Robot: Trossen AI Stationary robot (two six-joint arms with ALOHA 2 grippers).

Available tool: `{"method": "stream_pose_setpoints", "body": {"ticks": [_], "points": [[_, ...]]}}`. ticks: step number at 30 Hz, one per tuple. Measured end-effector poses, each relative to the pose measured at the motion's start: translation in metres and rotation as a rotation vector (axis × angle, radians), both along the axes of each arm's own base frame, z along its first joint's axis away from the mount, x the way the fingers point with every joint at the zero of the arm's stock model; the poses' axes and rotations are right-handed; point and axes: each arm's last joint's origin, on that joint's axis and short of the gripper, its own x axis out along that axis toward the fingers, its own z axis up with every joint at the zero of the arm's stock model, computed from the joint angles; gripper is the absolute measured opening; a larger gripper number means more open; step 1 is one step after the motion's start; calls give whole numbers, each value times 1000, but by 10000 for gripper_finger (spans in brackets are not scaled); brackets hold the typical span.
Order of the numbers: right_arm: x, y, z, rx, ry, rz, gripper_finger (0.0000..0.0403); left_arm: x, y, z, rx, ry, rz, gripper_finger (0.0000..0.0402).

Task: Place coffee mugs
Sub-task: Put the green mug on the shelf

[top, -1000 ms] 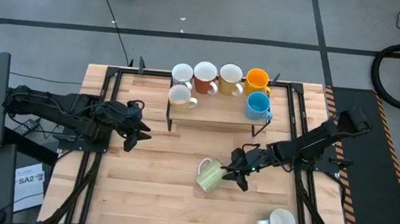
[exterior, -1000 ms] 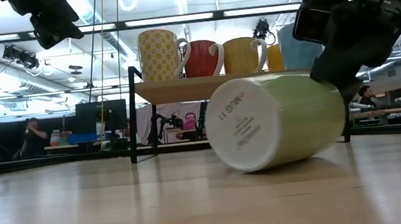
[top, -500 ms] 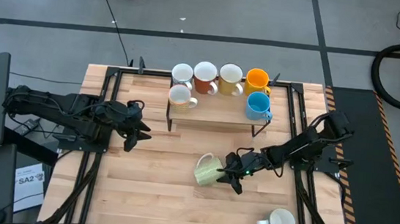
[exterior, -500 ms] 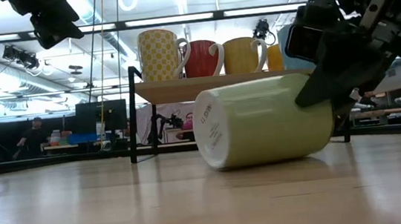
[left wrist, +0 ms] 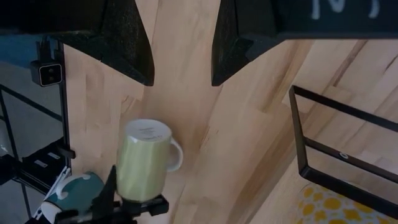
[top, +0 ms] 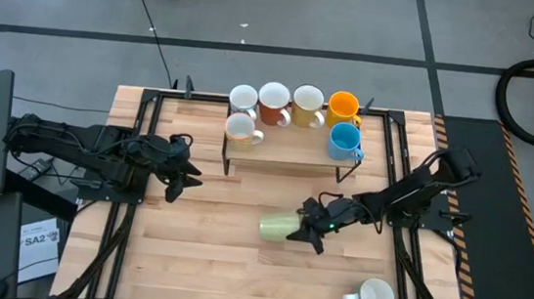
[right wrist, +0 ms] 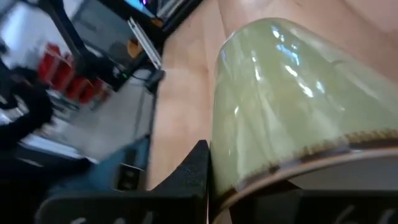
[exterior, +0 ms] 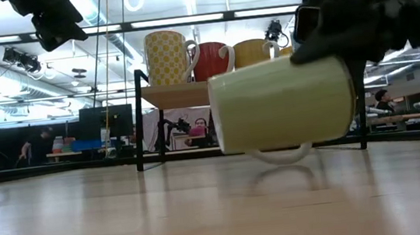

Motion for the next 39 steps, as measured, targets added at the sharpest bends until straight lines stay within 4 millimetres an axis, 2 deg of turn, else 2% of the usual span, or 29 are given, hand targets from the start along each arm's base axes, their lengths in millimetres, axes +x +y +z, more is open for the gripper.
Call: {"method": "stream_pose_setpoints", "body": {"ticks": [4, 9, 14, 18, 23, 29, 34, 36, 39], "points": [[-3, 0, 15, 218, 22, -19, 35, 0, 0, 0, 1, 0, -1, 167], [-8, 2, 32, 573, 141, -22, 35, 0, 0, 0, 1, 0, -1, 167], [-14, 0, 50, 725, 146, -15, 35, 0, 0, 0, 1, 0, -1, 167], [-11, 1, 69, 686, 155, -17, 35, 0, 0, 0, 2, 0, -1, 167], [-6, 4, 93, 546, 334, -45, 35, 0, 0, 0, 2, 0, -2, 167], [-2, 4, 135, 357, 555, -96, 35, 0, 0, 0, 2, 1, -2, 167], [4, 4, 165, 237, 660, -165, 35, 0, 0, 0, 2, 1, -2, 167], [7, 5, 168, 198, 715, -189, 35, 0, 0, 0, 3, 1, -2, 167], [12, 7, 159, 160, 824, -204, 36, 0, 0, 0, 3, 1, -2, 167]]}}
